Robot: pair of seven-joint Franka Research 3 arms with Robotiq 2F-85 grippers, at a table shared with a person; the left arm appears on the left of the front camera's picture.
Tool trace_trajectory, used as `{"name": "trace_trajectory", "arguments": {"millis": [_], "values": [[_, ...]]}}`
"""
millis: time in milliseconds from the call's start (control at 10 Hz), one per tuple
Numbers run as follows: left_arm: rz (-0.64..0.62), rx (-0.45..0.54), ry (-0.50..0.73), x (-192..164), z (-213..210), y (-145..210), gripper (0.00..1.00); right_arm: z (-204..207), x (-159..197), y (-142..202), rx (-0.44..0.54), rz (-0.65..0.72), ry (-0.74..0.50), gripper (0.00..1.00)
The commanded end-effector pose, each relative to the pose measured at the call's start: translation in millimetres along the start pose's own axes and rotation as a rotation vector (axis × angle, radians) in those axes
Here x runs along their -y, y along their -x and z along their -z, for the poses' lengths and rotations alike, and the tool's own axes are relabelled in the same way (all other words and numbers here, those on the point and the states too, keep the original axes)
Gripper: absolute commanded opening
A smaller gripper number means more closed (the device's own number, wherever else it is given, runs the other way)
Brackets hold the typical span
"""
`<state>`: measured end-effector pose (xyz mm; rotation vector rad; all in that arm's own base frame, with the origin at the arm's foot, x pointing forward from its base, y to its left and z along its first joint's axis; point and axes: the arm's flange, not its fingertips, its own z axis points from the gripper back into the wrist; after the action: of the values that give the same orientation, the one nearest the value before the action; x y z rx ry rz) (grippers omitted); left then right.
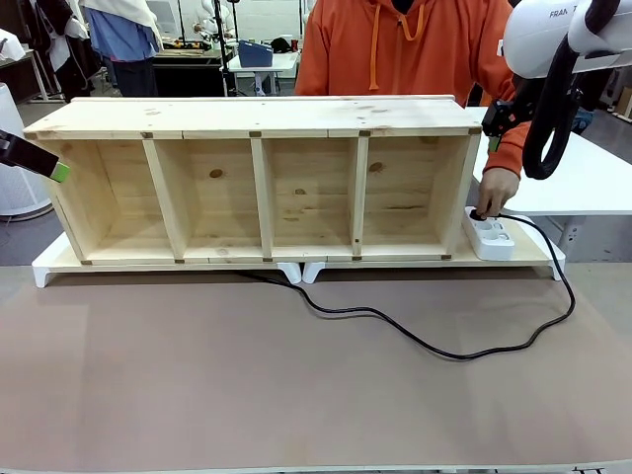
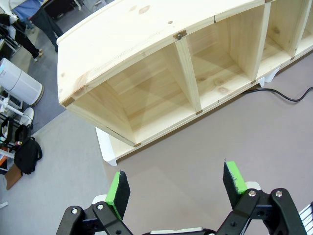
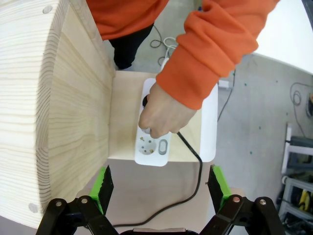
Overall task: Perform cable management.
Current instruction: Release the Power Cable when the human grasps it.
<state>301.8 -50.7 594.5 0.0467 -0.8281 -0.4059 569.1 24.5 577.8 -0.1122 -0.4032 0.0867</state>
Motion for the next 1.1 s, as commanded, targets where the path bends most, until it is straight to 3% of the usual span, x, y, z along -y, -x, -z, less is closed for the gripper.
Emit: {"name": "trace_trajectory", "arguments": {"millis": [0, 1000], "values": [[-0.001, 0.006, -0.001, -0.3, 1.0, -0.9, 1.00, 1.0, 0.0, 0.6, -0.007, 0.004, 0.000, 1.00], [-0.001, 0.006, -0.001, -0.3, 1.0, -0.9, 1.00, 1.0, 0.0, 0.6, -0.007, 0.004, 0.000, 1.00]]}}
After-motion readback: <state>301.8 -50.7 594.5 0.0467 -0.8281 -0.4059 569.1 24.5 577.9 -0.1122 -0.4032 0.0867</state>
